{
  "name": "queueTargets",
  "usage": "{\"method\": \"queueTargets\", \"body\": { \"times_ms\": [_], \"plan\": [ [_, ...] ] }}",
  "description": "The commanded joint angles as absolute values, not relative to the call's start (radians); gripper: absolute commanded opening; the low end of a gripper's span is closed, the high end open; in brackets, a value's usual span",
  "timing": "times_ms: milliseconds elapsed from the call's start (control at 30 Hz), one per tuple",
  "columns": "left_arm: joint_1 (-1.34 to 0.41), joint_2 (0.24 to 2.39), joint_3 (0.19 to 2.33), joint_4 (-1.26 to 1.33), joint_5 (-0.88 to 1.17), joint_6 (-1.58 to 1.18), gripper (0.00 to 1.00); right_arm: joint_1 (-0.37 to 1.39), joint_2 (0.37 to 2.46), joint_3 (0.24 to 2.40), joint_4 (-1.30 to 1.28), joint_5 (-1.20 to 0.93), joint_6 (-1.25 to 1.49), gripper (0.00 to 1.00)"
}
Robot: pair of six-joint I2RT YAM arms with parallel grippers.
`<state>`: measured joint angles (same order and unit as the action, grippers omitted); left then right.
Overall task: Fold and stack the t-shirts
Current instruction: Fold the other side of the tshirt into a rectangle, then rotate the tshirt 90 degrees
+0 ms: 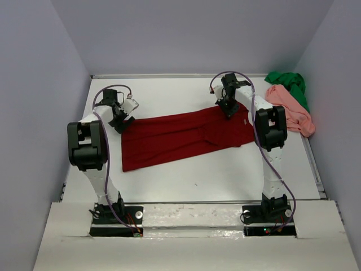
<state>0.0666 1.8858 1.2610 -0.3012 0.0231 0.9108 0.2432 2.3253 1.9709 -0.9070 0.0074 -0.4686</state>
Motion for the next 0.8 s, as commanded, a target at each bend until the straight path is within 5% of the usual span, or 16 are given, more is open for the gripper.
{"method": "queueTargets", "body": {
  "times_ms": [0, 267, 433, 500, 533, 567, 633, 667, 767],
  "plan": [
    [0.067, 1.752, 1.255, -0.316, -0.031, 0.922, 0.99, 0.224, 2.379, 1.956, -0.928, 0.043, -0.489, 0.0],
    [0.084, 1.536, 1.356, -0.425, 0.129, 0.806, 0.99, 0.224, 2.298, 1.951, -0.959, -0.046, -0.494, 0.0],
    [0.081, 1.448, 1.37, -0.503, 0.397, 0.696, 0.99, 0.224, 2.203, 1.908, -0.945, -0.058, -0.488, 0.0],
    [0.06, 1.436, 1.344, -0.503, 0.413, 0.69, 0.91, 0.224, 2.181, 1.884, -0.945, -0.054, -0.482, 0.0],
    [0.052, 1.433, 1.326, -0.508, 0.423, 0.699, 0.85, 0.224, 2.169, 1.876, -0.946, -0.06, -0.48, 0.0],
    [0.048, 1.434, 1.316, -0.505, 0.434, 0.699, 0.63, 0.224, 2.136, 1.859, -0.948, -0.066, -0.479, 0.0],
    [0.044, 1.439, 1.304, -0.514, 0.455, 0.706, 0.39, 0.224, 2.09, 1.832, -0.933, -0.072, -0.477, 0.0],
    [0.043, 1.445, 1.302, -0.514, 0.459, 0.7, 0.13, 0.224, 2.045, 1.821, -0.919, -0.069, -0.476, 0.0],
    [0.031, 1.468, 1.29, -0.511, 0.431, 0.704, 0.0, 0.224, 1.987, 1.793, -0.905, -0.048, -0.474, 0.0]
  ]
}}
